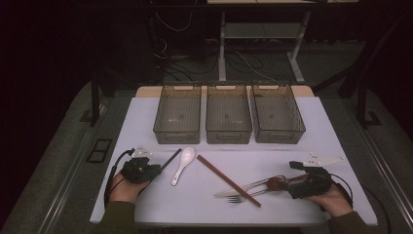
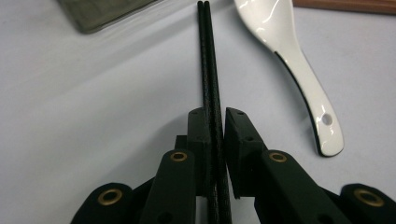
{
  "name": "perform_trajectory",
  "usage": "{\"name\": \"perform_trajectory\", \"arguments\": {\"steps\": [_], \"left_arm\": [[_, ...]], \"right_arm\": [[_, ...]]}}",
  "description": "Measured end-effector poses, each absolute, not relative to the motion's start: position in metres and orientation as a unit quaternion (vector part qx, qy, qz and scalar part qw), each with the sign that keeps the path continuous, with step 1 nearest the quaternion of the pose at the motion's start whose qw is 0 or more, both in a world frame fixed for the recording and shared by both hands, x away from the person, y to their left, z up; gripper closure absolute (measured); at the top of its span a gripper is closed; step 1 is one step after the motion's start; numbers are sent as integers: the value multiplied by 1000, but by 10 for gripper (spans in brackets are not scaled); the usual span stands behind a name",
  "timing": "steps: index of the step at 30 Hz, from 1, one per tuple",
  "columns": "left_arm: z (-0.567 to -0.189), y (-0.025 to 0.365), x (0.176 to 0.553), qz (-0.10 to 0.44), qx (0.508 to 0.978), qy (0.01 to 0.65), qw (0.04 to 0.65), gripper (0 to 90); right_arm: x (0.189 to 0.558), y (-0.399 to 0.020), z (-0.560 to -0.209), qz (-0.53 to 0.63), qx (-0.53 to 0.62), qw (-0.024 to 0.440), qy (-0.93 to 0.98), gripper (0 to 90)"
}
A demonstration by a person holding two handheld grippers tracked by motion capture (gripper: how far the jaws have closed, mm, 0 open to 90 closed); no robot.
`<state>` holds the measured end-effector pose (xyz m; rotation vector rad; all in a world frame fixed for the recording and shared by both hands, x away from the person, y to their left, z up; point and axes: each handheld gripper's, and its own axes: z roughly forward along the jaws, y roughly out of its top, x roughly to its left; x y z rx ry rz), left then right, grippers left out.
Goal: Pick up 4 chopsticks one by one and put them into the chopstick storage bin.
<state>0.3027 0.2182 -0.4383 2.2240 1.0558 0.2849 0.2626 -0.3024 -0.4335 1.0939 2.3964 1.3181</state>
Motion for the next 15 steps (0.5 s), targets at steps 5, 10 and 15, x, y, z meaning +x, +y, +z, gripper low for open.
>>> {"name": "perform_trajectory", "arguments": {"steps": [5,10,15], "left_arm": [[-439,214,306,104,851,394,332,794],[-439,215,304,107,849,392,338,754],[-432,223,297,110,840,389,362,702]], "right_arm": [[263,-302,-434,445,370,97,810,50],[263,-302,-434,445,370,98,810,50],[263,-302,-434,446,370,98,809,50]]}}
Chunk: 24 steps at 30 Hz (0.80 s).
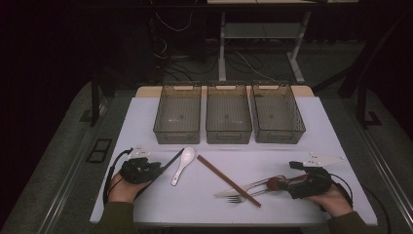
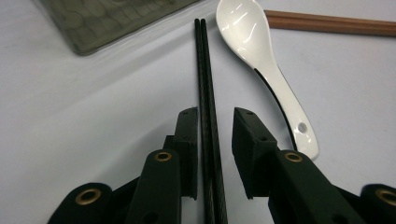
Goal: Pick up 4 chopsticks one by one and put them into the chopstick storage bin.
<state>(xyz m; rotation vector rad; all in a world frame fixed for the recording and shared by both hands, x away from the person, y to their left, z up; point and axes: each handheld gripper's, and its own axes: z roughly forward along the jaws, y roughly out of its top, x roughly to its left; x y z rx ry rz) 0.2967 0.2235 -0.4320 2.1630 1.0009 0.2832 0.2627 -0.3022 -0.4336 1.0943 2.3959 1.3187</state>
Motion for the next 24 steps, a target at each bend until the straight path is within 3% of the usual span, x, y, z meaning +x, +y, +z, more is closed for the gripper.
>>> {"name": "perform_trajectory", "arguments": {"steps": [10,24], "left_arm": [[-430,250,261,113,827,400,379,758],[-437,260,258,106,827,409,371,828]], "right_arm": [[262,-302,-434,445,370,98,809,50],[263,-302,-434,444,371,98,810,50]]}}
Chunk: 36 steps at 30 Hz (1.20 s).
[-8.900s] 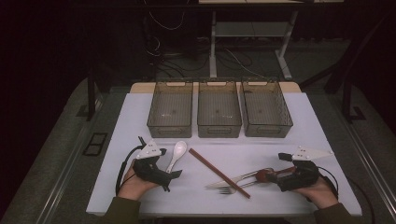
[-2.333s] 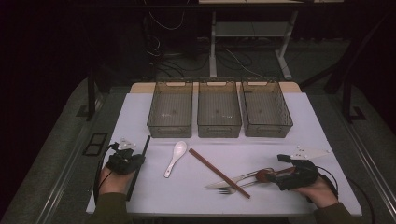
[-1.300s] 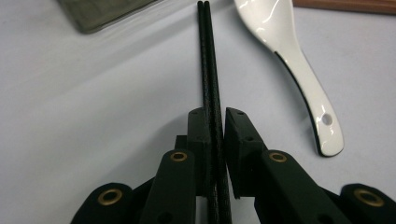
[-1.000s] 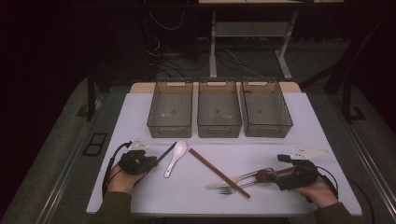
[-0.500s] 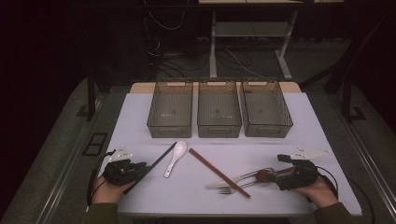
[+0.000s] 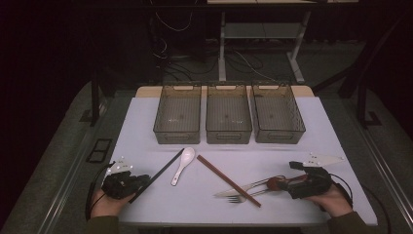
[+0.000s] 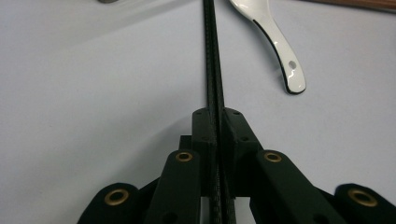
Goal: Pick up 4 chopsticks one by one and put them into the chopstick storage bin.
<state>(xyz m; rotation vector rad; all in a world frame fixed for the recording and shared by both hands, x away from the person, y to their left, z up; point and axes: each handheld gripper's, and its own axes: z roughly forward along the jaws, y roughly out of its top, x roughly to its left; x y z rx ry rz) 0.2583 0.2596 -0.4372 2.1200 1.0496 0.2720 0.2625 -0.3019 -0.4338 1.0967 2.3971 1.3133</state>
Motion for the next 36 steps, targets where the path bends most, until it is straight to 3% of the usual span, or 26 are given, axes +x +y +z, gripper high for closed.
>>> {"name": "perform_trajectory", "arguments": {"steps": [31,36], "left_arm": [[-442,263,263,114,831,413,356,831],[-440,260,266,115,828,409,365,796]], "right_arm": [[263,-302,-434,444,370,97,810,50],[263,-302,-434,443,370,98,810,50]]}}
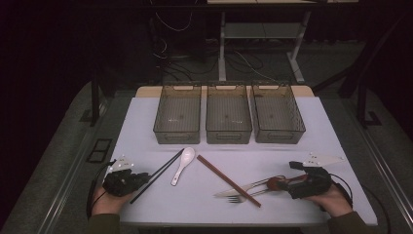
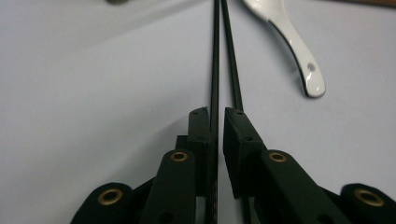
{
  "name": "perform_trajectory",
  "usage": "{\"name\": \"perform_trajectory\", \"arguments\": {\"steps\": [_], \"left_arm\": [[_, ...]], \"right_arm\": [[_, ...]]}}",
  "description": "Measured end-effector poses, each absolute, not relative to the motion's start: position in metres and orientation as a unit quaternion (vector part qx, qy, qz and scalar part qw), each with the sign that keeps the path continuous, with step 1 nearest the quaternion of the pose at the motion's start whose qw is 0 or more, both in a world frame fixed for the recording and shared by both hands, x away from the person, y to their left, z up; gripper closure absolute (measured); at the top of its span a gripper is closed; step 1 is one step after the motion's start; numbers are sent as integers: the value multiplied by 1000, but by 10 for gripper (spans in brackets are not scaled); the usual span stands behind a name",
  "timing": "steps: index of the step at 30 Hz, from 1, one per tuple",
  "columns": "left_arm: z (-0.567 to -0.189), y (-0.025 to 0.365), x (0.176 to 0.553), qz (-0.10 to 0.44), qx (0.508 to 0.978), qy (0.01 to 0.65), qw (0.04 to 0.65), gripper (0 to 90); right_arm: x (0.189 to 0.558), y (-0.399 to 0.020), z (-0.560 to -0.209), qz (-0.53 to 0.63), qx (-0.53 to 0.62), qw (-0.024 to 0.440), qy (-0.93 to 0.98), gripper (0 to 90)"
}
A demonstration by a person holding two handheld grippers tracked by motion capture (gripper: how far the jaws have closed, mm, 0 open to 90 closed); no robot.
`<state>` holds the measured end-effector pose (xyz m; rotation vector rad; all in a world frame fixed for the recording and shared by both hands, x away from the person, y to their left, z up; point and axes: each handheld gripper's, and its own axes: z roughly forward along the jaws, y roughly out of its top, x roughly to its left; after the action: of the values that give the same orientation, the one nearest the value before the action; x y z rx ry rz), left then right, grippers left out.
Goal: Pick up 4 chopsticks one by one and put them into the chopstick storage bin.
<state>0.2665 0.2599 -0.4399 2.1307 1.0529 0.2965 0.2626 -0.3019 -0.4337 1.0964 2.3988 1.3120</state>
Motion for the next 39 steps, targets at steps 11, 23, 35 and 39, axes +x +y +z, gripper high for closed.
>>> {"name": "perform_trajectory", "arguments": {"steps": [11,23,35,39], "left_arm": [[-444,242,290,111,831,404,365,795],[-448,245,289,114,828,403,374,841],[-447,245,289,114,830,400,372,852],[-446,246,289,115,828,405,371,854]], "right_arm": [[263,-302,-434,443,369,98,811,50],[263,-302,-434,442,370,98,811,50],[263,-301,-434,443,369,97,811,50],[263,-301,-434,443,368,97,811,51]]}}
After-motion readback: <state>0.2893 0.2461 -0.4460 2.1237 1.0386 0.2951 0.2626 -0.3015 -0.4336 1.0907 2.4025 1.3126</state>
